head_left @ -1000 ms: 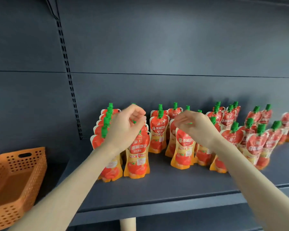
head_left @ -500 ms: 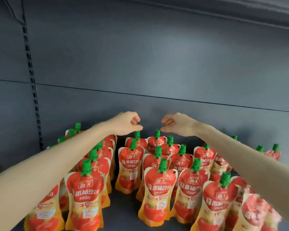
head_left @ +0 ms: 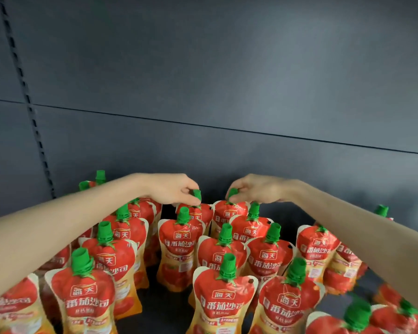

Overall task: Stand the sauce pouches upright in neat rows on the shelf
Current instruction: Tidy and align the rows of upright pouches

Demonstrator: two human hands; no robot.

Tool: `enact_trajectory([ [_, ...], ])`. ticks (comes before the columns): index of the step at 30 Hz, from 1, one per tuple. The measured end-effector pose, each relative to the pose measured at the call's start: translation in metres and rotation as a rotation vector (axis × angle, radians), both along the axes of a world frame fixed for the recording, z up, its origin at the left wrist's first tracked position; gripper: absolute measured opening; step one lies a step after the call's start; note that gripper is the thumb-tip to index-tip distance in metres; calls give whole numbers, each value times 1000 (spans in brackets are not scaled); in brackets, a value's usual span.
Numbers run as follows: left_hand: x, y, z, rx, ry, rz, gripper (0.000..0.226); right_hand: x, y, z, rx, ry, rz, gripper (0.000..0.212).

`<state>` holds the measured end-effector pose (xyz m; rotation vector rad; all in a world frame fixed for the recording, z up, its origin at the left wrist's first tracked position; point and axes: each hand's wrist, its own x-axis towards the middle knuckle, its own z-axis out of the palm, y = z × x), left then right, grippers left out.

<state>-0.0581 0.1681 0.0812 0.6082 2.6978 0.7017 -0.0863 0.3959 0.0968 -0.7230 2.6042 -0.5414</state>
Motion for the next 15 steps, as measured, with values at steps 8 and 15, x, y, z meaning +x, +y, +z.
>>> enact_trajectory([
  [8, -9, -2, -3, 92, -59, 25, 21, -4, 17, -3, -75, -97, -8, 14],
  [15, -11, -2, -1, 71, -88, 13, 22, -5, 16, -4, -101, -134, -20, 15],
])
